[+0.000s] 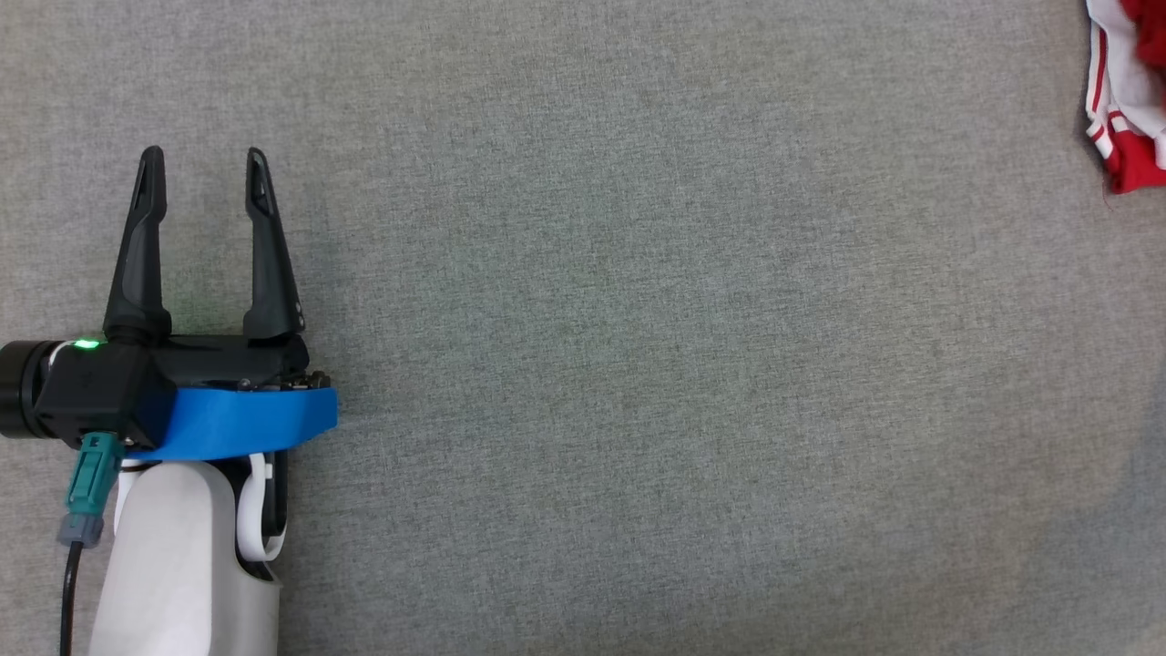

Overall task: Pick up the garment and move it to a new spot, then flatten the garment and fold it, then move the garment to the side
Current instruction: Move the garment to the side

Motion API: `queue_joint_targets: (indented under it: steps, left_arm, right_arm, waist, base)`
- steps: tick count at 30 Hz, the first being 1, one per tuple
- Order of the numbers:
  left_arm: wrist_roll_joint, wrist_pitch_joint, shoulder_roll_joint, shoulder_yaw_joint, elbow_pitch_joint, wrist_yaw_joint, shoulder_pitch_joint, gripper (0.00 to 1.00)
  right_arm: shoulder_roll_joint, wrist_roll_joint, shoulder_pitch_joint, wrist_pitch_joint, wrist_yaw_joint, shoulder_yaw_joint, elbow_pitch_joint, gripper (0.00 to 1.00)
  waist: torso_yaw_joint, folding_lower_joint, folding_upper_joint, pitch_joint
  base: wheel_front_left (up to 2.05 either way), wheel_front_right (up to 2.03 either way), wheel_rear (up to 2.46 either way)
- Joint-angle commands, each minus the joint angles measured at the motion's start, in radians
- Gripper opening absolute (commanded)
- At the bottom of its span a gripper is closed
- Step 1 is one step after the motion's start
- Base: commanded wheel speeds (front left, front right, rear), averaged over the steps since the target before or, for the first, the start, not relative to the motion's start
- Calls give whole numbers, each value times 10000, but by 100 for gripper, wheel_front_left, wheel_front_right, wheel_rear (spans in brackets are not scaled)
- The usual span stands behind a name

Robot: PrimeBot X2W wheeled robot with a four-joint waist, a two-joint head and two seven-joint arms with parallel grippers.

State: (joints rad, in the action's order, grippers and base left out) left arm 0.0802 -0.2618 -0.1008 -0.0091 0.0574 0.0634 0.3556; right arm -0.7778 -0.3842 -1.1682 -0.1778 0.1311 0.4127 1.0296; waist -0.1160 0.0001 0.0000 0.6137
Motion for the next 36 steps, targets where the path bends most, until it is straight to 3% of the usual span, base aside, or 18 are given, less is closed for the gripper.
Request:
queue_joint_targets:
  steps: [1,11,18,24,36]
  left_arm:
    - [2,-43,-44,45,2,-29,156,100]
    - [240,-42,57,270,323,-124,-408,100]
    - [379,-42,114,544,556,-161,-1170,100]
    - [466,-40,189,669,714,-166,-1818,100]
    - [676,-35,370,603,1161,-180,-2678,100]
  right_arm:
    - [89,225,-236,-140,-6,-106,213,100]
    - [1383,959,152,-863,-5,-940,86,100]
    - [2733,1242,1795,-878,-5,-1737,-2114,100]
    - [3874,1404,3503,-880,-5,-1829,-3532,100]
    - [4913,1045,6663,-882,-5,-2005,-5544,100]
  waist:
    - [-5,-1,0,-33]
    - [-1,-1,0,-1285]
    - [183,-1,0,-2595]
    - [429,-1,0,-3494]
    - [573,-1,0,-4910]
  base:
    - [0,0,0]
    - [0,0,0]
    - [0,0,0]
    - [0,0,0]
    - [0,0,0]
